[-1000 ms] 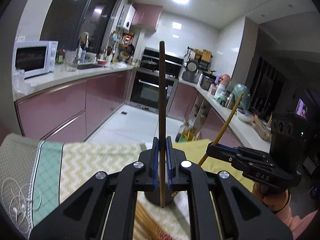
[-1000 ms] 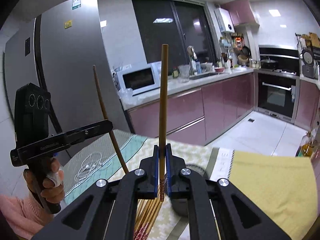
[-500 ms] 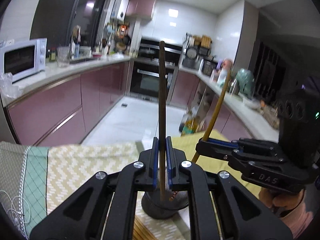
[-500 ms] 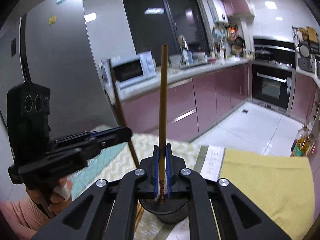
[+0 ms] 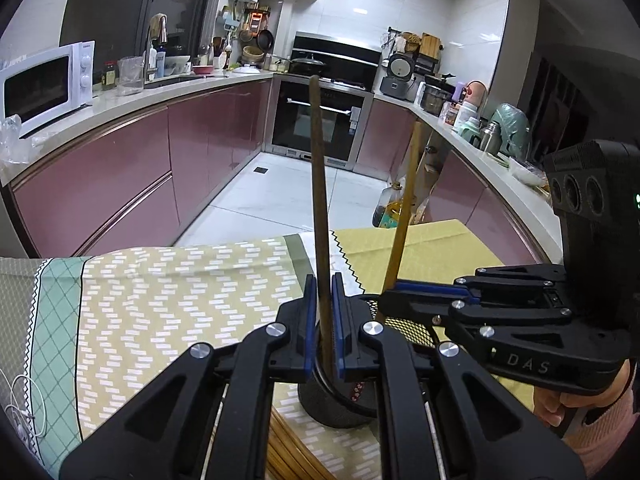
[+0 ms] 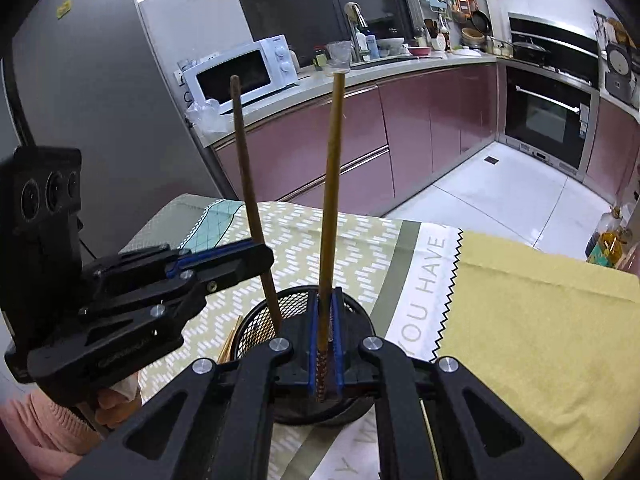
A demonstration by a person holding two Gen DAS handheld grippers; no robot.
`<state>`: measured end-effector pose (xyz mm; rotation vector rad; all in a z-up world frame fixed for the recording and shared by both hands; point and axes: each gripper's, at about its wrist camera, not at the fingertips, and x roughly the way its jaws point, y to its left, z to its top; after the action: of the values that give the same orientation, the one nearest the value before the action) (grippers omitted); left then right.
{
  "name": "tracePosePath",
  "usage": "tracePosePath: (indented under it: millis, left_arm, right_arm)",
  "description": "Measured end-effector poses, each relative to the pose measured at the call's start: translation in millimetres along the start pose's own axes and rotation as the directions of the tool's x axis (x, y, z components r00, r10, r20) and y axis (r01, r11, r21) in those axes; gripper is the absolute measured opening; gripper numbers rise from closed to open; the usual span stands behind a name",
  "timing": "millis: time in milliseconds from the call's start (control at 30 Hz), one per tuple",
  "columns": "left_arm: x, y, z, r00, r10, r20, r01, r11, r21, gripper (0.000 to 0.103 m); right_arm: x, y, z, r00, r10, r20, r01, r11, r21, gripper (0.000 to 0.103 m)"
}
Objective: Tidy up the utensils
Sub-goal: 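Lift the chopstick upright and lower it into the black mesh cup, open, then return the right tool to the pile and grasp another chopstick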
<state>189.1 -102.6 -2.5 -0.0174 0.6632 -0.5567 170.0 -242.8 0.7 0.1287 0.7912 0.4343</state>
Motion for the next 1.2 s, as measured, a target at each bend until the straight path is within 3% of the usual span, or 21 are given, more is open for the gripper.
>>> tracePosePath:
  millis: [133,200,400,567,633,833,1067,1200]
  left_arm:
    - [-2.1,1.7,-2.4,1.000,0.020,0.013,-0.020,1.000,-0.006,0.017]
    - [-6.7,4.1,-4.0,0.999,0.023,0.024,-0.022,1.000,-0.013,0.021]
    - [-39.8,11.6,-14.5,0.993,0.070,0.092,-0.067,0.997,-0.032,0.033]
    - [-73.7,18.0,-32.2,0.985,0.113,0.131,-0.111,0.994,-0.023,0.046]
    - [-84.0,22.4,-43.1,0.984,0.126,0.124,-0.125,0.992,-0.021,0.049]
    - [-86.4,35.3,-87.9,0.985,0.169,0.015,-0.169,0.986,-0.002,0.050]
    - [-72.2,45.7,-132.8,0.983,0.141,-0.118,-0.149,0.987,-0.060,0.050]
    - [-64.0,41.6,-144.5,0.979,0.134,-0.156,-0.145,0.988,-0.060,0.050]
  right_arm:
    - [0.9,-2.1,5.3,1.000,-0.006,0.025,0.006,1.000,0.024,0.009]
    - [-0.6,-2.3,6.1,0.999,-0.017,0.041,0.016,1.000,0.027,0.020]
    - [-24.0,5.0,-2.6,0.991,-0.050,0.124,0.050,0.999,0.005,0.032]
    - [-58.0,22.8,-17.7,0.977,-0.004,0.214,0.019,0.997,-0.070,0.047]
    - [-67.3,34.0,-28.6,0.976,0.030,0.218,-0.005,0.993,-0.116,0.047]
    - [-58.7,58.6,-60.6,0.987,0.096,0.127,-0.071,0.980,-0.188,0.048]
    - [-9.9,61.8,-97.7,0.994,0.103,-0.044,-0.107,0.988,-0.113,0.047]
    - [4.4,59.1,-108.2,0.994,0.074,-0.086,-0.081,0.994,-0.078,0.047]
